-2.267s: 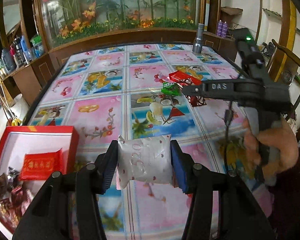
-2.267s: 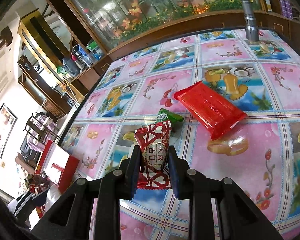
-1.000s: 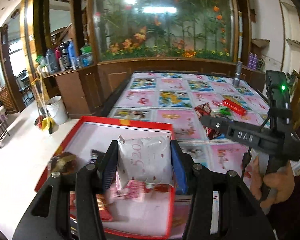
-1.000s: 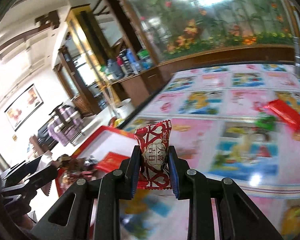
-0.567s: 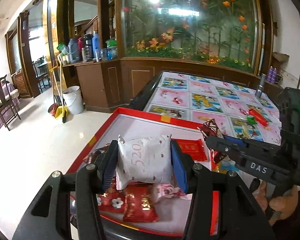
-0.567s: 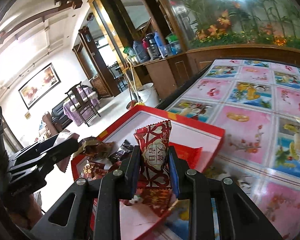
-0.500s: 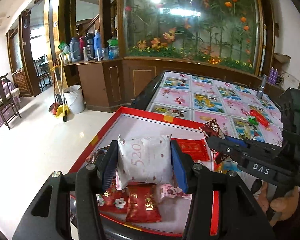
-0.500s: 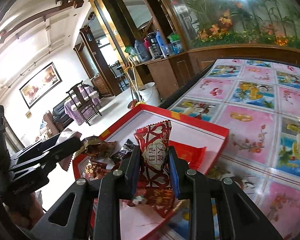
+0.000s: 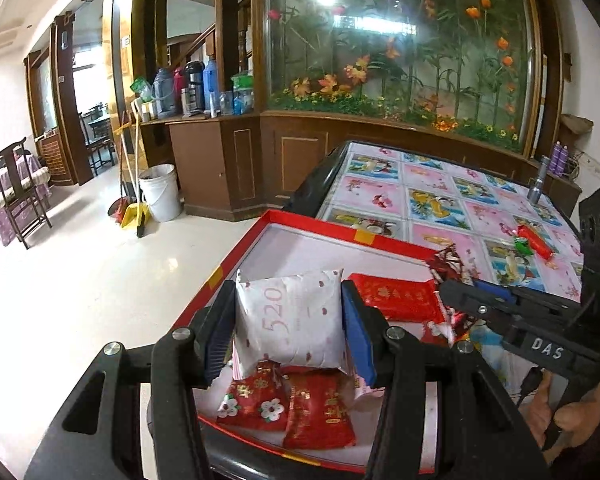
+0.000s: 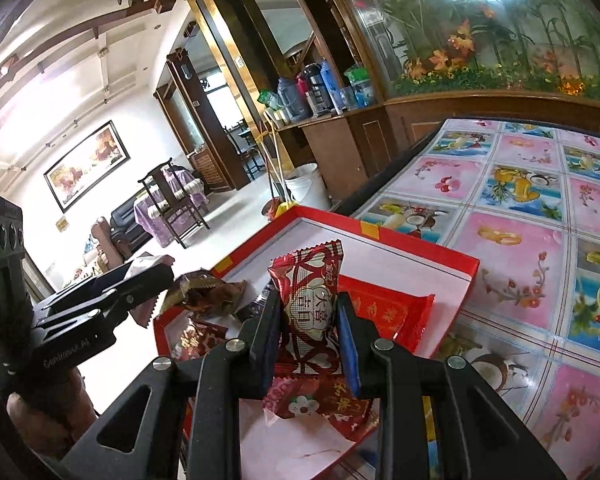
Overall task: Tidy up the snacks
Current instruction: 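Carry the white pouch and red-white candy into the white box and open both tools, then move both open tools back to the remaining snacks on the table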
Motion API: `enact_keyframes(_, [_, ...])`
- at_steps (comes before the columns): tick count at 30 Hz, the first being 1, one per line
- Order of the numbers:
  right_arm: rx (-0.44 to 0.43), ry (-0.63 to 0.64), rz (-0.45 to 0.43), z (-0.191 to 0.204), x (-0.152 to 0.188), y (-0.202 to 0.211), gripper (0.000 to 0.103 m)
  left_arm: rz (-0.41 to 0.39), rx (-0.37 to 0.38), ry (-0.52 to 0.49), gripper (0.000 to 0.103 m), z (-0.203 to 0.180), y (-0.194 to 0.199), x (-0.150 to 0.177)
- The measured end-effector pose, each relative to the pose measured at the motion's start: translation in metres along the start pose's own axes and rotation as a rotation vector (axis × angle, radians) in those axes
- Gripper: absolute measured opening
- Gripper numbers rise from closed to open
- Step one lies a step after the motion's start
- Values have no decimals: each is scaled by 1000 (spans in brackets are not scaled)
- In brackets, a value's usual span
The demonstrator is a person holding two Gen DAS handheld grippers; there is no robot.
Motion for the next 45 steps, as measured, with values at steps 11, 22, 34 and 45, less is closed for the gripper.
enact_keyframes(11, [-12, 8, 42, 5, 8, -13, 28, 32, -34, -7, 50, 14, -23, -3])
enact_keyframes(22, [-12, 21, 23, 8, -4, -17, 51, 68, -48, -11, 78, 7, -43, -11])
enact_keyframes(34, [288, -109, -158, -145, -72, 60, 56, 58, 3, -100, 78, -36, -37, -28])
enact_keyframes(45, [636, -363, -178, -357, -131, 115, 62, 79, 89, -257, 78, -117, -39, -55])
Point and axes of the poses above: each gripper's, at about its wrist camera, not at the fingertips, and y roughly against the way its jaws point, z to its left, x to its underside, the point moved 7 cm from there along -y, roughly the way its jaws point, and after that the axes turned 12 degrees about -y, right-handed, at the moved point
